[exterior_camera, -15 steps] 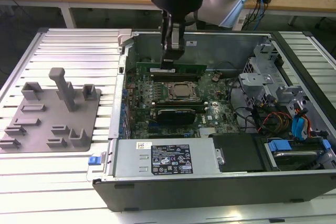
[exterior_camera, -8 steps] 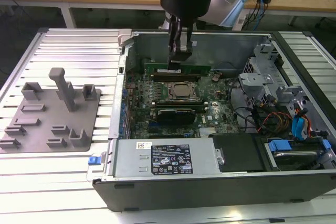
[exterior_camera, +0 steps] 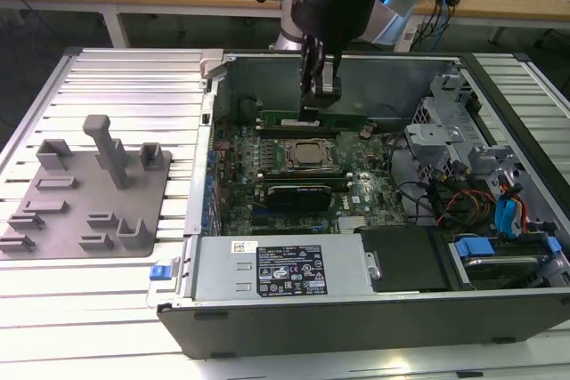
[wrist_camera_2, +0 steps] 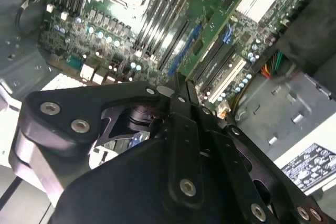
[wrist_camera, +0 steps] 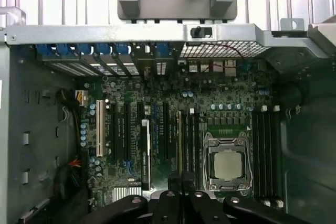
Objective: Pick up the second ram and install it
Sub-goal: 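Pick up the second ram and move it above second insertion slot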
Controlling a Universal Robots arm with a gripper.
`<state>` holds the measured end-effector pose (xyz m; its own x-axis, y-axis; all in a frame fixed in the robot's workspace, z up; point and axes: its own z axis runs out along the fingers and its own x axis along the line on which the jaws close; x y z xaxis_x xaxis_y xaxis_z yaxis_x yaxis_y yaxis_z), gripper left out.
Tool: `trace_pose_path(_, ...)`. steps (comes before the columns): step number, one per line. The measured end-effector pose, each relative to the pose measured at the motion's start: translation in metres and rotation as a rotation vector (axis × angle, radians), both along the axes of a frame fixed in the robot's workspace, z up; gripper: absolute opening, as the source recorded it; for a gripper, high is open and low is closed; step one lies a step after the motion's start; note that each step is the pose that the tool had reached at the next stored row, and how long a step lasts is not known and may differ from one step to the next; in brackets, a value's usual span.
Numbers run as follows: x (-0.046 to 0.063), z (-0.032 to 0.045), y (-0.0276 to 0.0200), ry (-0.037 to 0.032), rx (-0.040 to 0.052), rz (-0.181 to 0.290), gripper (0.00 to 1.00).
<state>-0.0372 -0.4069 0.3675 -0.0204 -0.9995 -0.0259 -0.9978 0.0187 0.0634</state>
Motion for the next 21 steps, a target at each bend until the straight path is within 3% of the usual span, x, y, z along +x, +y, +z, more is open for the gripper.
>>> trace_pose_path(4,0.011,-0.0074,0.0038,0.0014,0.0,0.0,0.09)
trace_pose_path(5,0.013,-0.0122,0.0083,0.0016,-0.0001,0.001,0.09)
trace_pose_path(9,0.013,-0.0208,0.0149,0.0017,-0.0002,0.019,0.09)
trace_pose_path(15,0.013,-0.0337,0.0187,0.0017,-0.0002,0.042,0.09)
trace_pose_path(21,0.013,-0.0395,0.0235,0.0017,-0.0001,0.05,0.09)
